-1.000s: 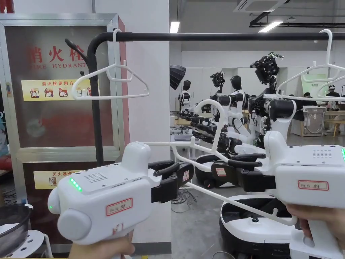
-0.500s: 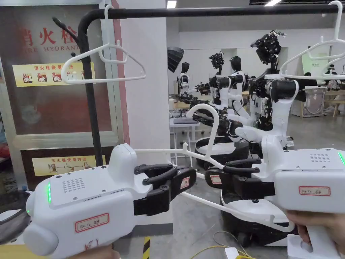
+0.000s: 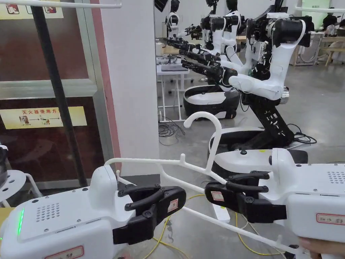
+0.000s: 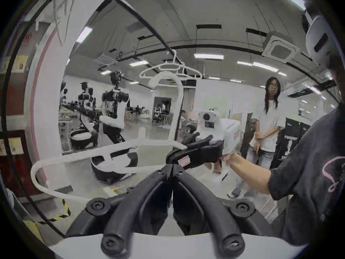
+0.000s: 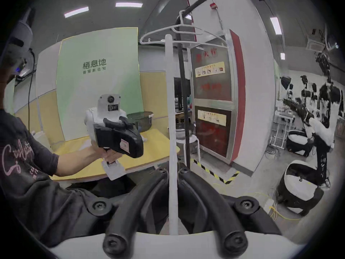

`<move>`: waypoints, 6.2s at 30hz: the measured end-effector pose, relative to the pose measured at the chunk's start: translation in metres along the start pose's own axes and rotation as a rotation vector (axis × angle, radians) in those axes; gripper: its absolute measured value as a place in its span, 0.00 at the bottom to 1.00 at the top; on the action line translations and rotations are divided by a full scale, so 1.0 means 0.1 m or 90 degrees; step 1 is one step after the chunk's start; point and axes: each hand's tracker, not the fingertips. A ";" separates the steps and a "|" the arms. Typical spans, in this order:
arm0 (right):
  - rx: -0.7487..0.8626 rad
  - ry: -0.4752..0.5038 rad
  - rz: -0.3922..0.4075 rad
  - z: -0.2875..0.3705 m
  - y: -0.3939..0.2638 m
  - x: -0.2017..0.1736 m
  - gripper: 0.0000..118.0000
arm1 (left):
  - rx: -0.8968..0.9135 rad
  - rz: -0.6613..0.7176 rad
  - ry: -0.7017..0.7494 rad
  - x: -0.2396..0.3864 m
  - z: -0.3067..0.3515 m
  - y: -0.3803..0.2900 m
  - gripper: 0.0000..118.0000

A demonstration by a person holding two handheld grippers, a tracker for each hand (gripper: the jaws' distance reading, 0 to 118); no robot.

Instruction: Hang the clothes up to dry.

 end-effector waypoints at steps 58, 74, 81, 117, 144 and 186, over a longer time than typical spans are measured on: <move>-0.121 0.962 0.248 -5.01 0.70 -4.28 0.05 | 0.201 0.125 1.079 3.28 4.19 -1.20 0.02; -0.128 0.908 0.242 -5.02 0.63 -4.13 0.05 | 0.144 0.191 1.090 3.05 4.16 -1.32 0.02; -0.128 0.783 0.218 -5.14 0.51 -3.78 0.05 | -0.079 0.331 1.142 2.63 4.31 -1.20 0.02; -0.152 0.672 0.185 -5.06 0.23 -3.51 0.05 | -0.576 0.348 0.763 1.43 4.87 -1.54 0.77; -0.188 0.671 0.207 -5.13 0.13 -3.62 0.05 | -0.540 0.322 0.748 1.46 5.08 -1.73 0.44; 0.050 0.484 0.685 -4.63 0.03 -3.68 0.05 | -0.386 0.348 0.821 1.66 5.14 -1.85 0.04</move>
